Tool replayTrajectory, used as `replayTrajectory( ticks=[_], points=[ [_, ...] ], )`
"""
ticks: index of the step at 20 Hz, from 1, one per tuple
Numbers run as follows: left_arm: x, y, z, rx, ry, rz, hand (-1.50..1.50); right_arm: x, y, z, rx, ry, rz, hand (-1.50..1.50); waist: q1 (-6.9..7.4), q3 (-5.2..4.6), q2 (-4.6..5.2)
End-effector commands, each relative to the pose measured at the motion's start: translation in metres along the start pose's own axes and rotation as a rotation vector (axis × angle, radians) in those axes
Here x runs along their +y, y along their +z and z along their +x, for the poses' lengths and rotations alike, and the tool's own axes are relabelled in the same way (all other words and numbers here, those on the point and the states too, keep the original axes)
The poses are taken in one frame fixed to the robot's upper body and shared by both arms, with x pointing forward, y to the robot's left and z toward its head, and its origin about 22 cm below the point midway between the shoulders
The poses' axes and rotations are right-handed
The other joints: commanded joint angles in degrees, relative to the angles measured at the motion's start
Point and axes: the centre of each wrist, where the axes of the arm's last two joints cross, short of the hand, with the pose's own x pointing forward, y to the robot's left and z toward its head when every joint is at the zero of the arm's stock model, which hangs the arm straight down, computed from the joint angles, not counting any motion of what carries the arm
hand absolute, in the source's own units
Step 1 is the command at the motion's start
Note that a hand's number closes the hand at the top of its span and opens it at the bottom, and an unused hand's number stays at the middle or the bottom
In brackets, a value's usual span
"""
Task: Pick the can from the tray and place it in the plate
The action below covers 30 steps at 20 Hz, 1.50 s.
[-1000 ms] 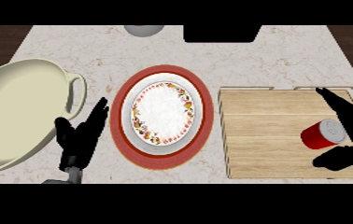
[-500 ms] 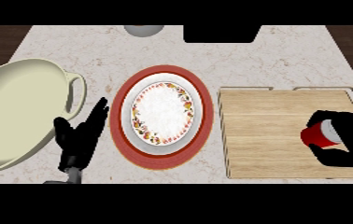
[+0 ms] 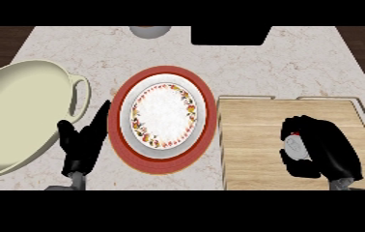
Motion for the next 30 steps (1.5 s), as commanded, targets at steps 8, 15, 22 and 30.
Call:
replayTrajectory(
  ticks=[8, 15, 22, 30],
  points=[
    [-0.004, -0.003, -0.005, 0.056, -0.010, -0.036, 0.00, 0.017, 0.058, 0.185, -0.381, -0.294, -0.233, 1.50, 2.33, -0.22, -1.15],
    [-0.002, 0.003, -0.016, 0.083, -0.007, -0.006, 0.00, 0.030, 0.093, 0.213, -0.285, -0.486, -0.373, 1.50, 0.98, 0.02, -0.79],
    [0.006, 0.002, -0.011, 0.067, -0.004, -0.001, 0.00, 0.041, 0.097, 0.229, -0.187, -0.666, -0.515, 1.50, 0.45, 0.11, 0.14],
    [0.007, 0.006, -0.008, 0.043, 0.004, -0.014, 0.00, 0.075, 0.060, 0.231, -0.100, -0.617, -0.702, 1.50, 0.52, 0.19, 0.62]
  ],
)
